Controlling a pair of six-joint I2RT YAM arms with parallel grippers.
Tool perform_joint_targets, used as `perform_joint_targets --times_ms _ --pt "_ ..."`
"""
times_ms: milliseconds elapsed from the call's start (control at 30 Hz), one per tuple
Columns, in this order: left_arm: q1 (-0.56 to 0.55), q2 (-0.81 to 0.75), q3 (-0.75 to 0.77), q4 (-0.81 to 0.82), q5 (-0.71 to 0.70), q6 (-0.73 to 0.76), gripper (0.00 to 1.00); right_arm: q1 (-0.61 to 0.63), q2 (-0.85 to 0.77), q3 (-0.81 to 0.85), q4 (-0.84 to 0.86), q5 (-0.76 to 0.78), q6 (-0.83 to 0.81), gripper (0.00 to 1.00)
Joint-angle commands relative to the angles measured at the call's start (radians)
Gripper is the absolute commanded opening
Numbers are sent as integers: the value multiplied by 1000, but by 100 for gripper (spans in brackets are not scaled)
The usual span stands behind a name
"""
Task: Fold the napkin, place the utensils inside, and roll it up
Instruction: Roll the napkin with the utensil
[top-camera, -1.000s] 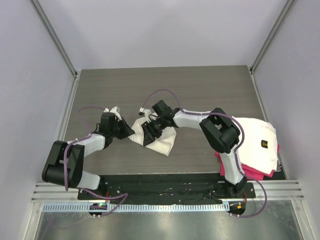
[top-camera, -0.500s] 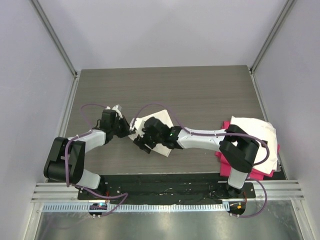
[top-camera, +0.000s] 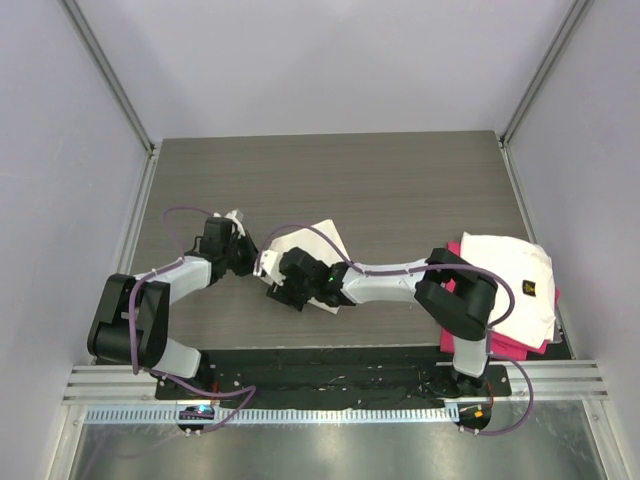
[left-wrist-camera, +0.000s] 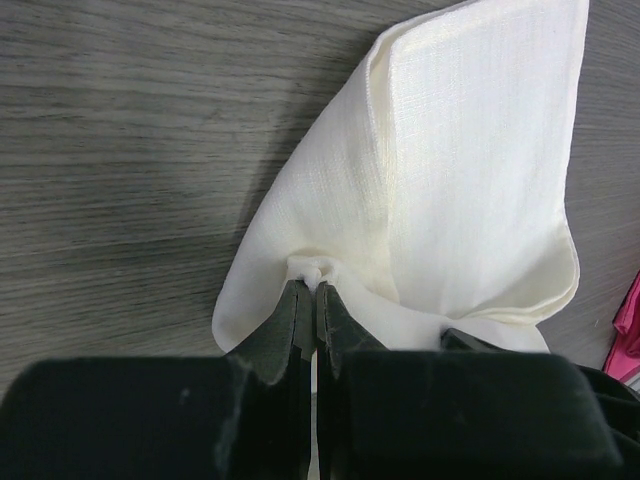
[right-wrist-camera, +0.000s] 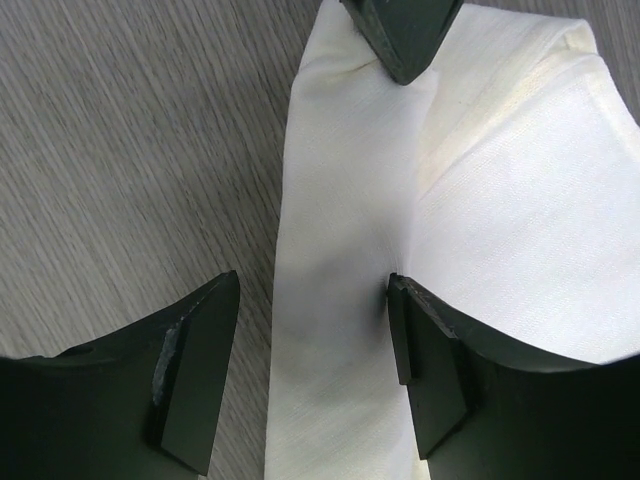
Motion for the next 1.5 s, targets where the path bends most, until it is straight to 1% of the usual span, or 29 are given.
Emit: perform_joint_targets --times_ms 0,133,333,433,467,500,567,600,633,700,733,800,833,933,1000,1033,1200,1367,1467 --pt "-1 12 16 -67 -17 13 0 9 6 18 28 12 -16 67" --pt "-2 8 16 -66 -13 16 0 7 43 26 25 35 -11 66" --pt "-1 -17 11 -63 -7 20 0 -13 93 62 -56 14 7 66" --pt "-2 -29 10 -61 0 22 0 -25 127 84 -105 -26 16 61" --pt "-2 -32 10 -61 0 22 0 -28 141 95 -117 -53 19 58" --pt "-4 -44 10 -61 -2 22 1 -31 147 101 -146 -66 25 52" --pt "-2 -63 8 -63 -16 20 6 -39 159 112 -171 -84 33 45" --pt "-2 -87 10 -61 -20 19 9 -42 167 112 -189 -92 41 37" --pt "-2 -101 5 -63 -30 16 18 -47 170 107 -194 -135 45 34" --pt "-4 -150 2 -67 -48 14 28 -54 173 102 -208 -193 64 28" --pt "-2 -166 -2 -72 -54 14 35 -60 172 95 -209 -216 71 27" --pt "-2 -204 -11 -75 -82 11 43 -85 170 87 -211 -268 88 25" --pt "-2 -241 -27 -76 -92 10 50 -94 170 79 -211 -319 102 24" --pt "-2 -305 -64 -75 -138 3 61 -126 165 67 -212 -417 120 22" --pt "-2 -330 -90 -69 -148 0 64 -145 159 61 -211 -460 127 21" --pt "-4 -336 -97 -67 -149 -1 66 -151 159 55 -206 -507 130 20" --pt "-2 -356 -146 -57 -145 -12 67 -203 139 29 -173 -641 148 20" --pt "-2 -381 -176 -37 -148 -26 70 -249 165 35 -172 -787 179 19" --pt "-2 -387 -188 -35 -139 -36 72 -269 179 43 -182 -839 197 19"
